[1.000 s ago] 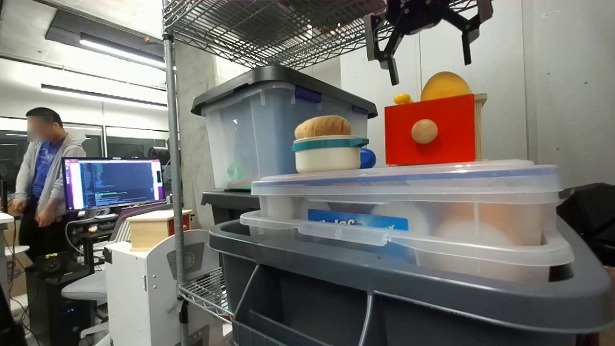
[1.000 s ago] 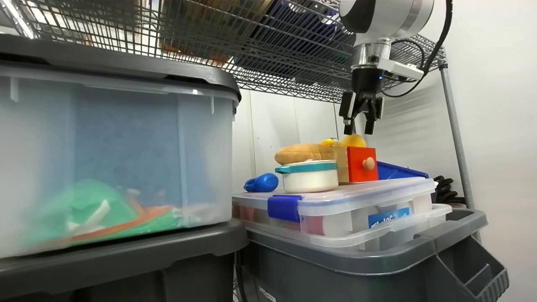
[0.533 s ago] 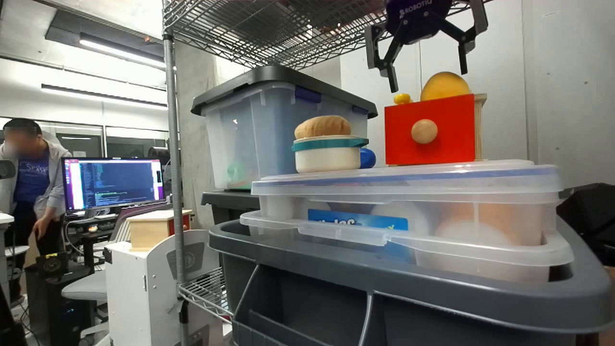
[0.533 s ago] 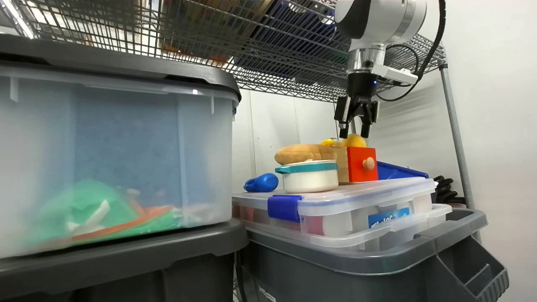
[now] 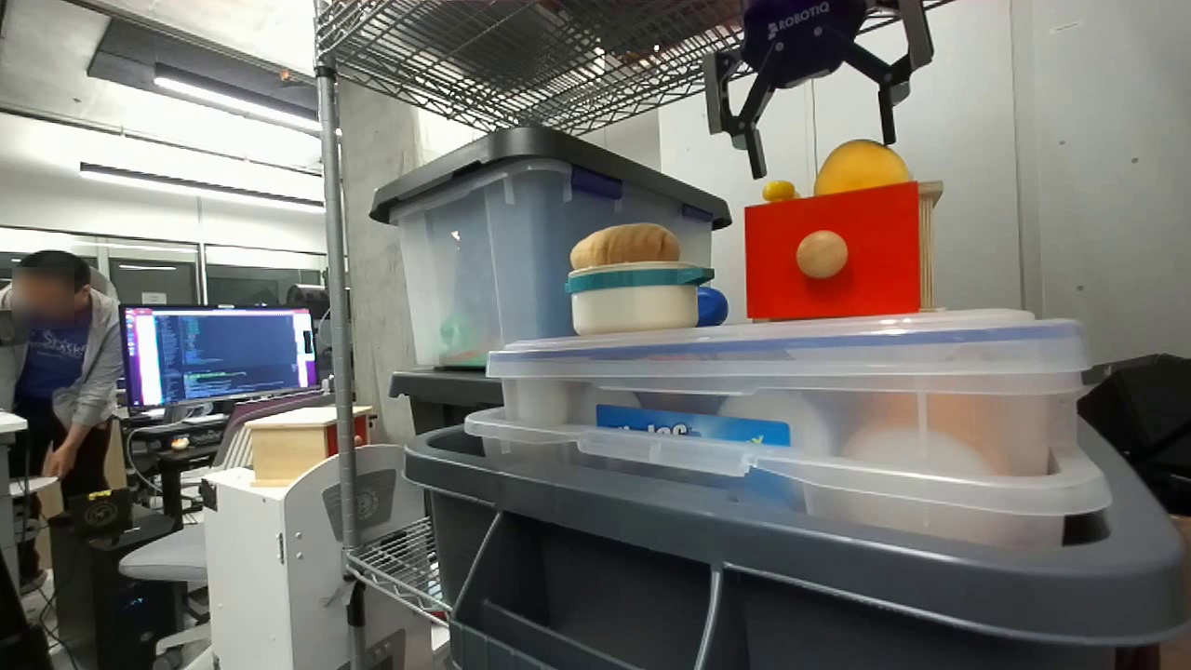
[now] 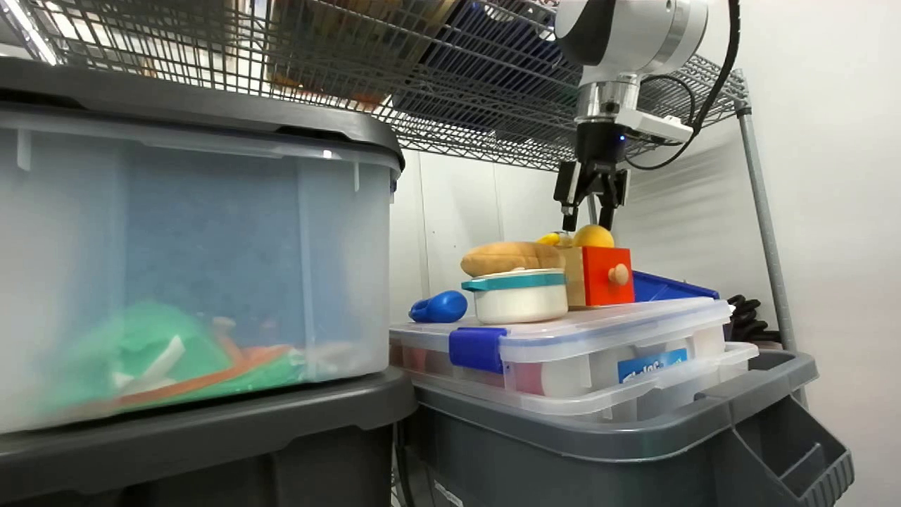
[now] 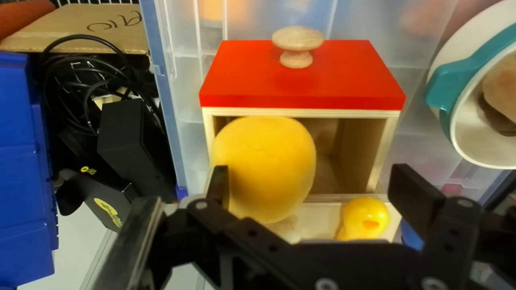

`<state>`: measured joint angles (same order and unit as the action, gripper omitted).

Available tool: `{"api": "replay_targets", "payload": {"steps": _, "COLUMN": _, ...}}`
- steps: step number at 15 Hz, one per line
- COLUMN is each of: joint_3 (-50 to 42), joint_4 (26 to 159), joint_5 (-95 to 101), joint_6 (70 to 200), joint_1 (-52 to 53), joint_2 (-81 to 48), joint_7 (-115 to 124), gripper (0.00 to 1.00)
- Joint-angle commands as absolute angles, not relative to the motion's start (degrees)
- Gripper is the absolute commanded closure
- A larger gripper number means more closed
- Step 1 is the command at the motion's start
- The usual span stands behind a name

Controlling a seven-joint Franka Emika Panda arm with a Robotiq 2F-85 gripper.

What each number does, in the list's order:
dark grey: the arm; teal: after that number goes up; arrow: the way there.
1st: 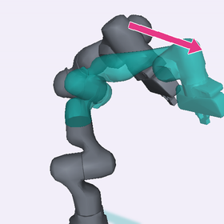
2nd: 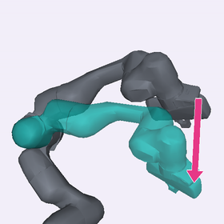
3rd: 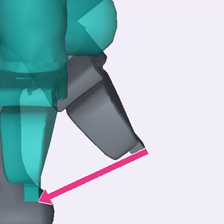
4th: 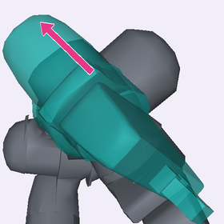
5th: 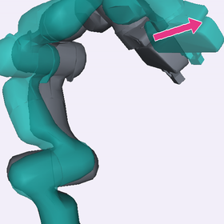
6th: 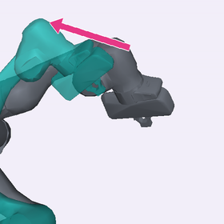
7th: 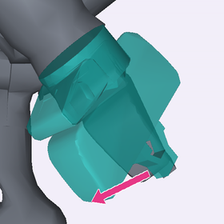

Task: Put the orange and black/white plushy in the drawer

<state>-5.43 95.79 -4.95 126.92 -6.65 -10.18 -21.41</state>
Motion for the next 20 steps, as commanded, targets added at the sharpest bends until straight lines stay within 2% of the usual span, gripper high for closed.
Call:
{"api": "replay_targets", "payload": {"steps": 1, "joint_3": -4.56, "joint_4": 94.44, "joint_5": -5.85, "joint_6": 125.5, "joint_1": -7.19, "joint_2": -11.03, "joint_7": -20.45, "gripper": 0.0}}
{"api": "replay_targets", "payload": {"steps": 20, "joint_3": -3.95, "joint_4": 94.37, "joint_5": -5.64, "joint_6": 124.95, "joint_1": -7.4, "joint_2": -13.1, "joint_7": -19.67, "gripper": 0.0}}
